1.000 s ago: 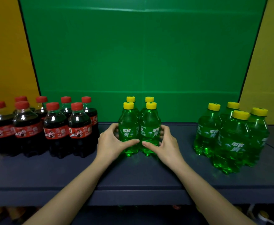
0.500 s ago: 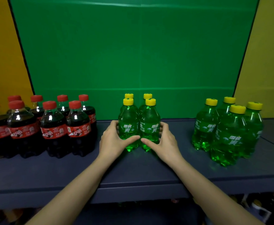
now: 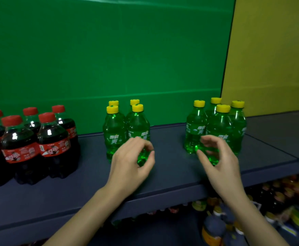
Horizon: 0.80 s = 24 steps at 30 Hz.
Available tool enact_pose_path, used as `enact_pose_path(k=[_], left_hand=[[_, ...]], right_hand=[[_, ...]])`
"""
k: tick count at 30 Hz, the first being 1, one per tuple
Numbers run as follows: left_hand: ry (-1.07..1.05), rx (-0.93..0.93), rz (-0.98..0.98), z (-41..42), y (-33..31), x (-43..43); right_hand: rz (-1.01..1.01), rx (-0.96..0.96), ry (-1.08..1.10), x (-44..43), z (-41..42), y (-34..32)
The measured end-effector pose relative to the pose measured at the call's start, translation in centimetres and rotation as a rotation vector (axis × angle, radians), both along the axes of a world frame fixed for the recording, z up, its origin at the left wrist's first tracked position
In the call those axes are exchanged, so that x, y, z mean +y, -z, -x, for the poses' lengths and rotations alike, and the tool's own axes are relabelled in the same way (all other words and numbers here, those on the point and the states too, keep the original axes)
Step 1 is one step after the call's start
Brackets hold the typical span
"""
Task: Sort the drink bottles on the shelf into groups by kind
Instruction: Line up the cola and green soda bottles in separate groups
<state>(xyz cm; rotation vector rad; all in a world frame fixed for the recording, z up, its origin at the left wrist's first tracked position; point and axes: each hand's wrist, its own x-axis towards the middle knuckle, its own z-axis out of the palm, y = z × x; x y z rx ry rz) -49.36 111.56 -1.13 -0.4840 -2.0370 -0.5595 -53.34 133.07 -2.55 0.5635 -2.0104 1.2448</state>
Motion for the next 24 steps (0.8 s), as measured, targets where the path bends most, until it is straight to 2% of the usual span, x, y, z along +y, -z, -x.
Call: enact_pose_path(k=[4,7,10,14,16,24], left_hand=[[0.073,-0.188,-0.009,2.4,0.1,3.9],[0.084,-0.358,-0.07,5.3,-0.3,6.6],[0.121,-0.522,-0.309,8.4,-1.0,9.0],[0.269,-0.768,-0.637,11.8,-0.8,10.9],[0.272,-0.777,-0.696,12.8,0.0,11.2],[0.043,-0.615,-0.642,11.8,0.8,11.5]], right_hand=[[0.02,0.027,0.204,3.9,0.4,0.1],[-0.022,-0.063,0.201,5.3,1.1,0.2],[-0.12,-0.19,0.169,5.8,1.7,0.5],[-0.215,-0.268,0.109,6.4,2.8,0.6],[-0.246,-0.285,0.078,6.6,3.1,0.5],[-0.282,-0.221,0.01,7.0,4.1,0.5]])
